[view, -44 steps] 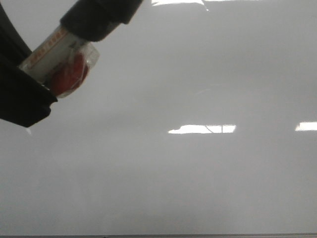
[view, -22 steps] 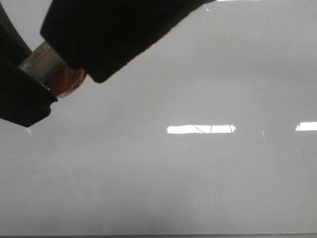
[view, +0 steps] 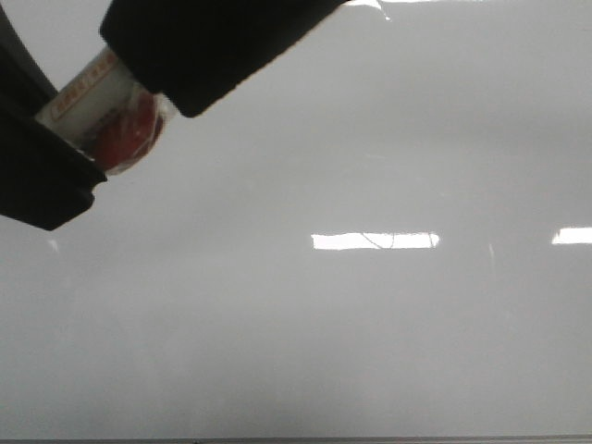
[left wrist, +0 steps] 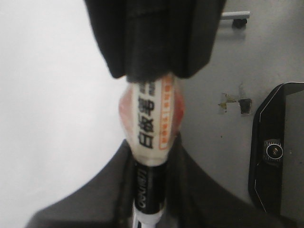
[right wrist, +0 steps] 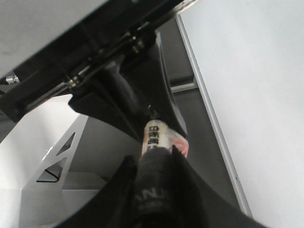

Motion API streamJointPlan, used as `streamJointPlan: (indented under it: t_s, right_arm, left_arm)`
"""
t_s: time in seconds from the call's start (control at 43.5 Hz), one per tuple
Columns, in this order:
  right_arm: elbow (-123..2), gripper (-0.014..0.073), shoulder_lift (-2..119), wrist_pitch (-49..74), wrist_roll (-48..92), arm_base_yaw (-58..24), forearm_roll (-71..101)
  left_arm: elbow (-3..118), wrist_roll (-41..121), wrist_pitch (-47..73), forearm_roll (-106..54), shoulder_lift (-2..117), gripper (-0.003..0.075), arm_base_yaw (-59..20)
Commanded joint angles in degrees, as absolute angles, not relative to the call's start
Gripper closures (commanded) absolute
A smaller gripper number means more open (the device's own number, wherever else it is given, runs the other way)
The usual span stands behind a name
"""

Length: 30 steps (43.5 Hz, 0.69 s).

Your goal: Write number 7 on whiteboard

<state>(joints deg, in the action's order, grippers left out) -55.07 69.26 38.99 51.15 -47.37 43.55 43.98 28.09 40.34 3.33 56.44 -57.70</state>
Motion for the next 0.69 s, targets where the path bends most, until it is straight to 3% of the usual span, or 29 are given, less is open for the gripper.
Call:
streamJointPlan:
  t_s: [0.0, 0.207, 0.276, 0.597, 0.666]
  right_arm:
    - [-57.2, 0.0664, 68.0, 36.9, 51.9, -47.5, 47.9]
    - [-57.2, 0.0662, 67.9, 38.6, 51.8, -45.1, 47.5]
    - [-56.4, 0.0662, 67.7, 41.0, 51.8, -42.5, 47.3]
    - [-46.2, 0.0653, 58.9, 35.3, 51.3, -27.7, 46.0]
    - [-45.4, 0.0653, 57.7, 32.5, 51.3, -24.4, 46.0]
  left_arm:
    - [45.9, 28.5, 36.6, 2.9, 55.6, 0.0673, -58.0]
    - [45.9, 28.4, 34.4, 2.9, 55.6, 0.0305, -58.0]
    - [45.9, 28.4, 33.5, 2.9, 55.6, 0.0232, -58.0]
    - [45.9, 28.4, 33.1, 2.9, 55.6, 0.0231, -58.0]
    - [45.9, 28.4, 33.1, 2.9, 55.6, 0.0271, -58.0]
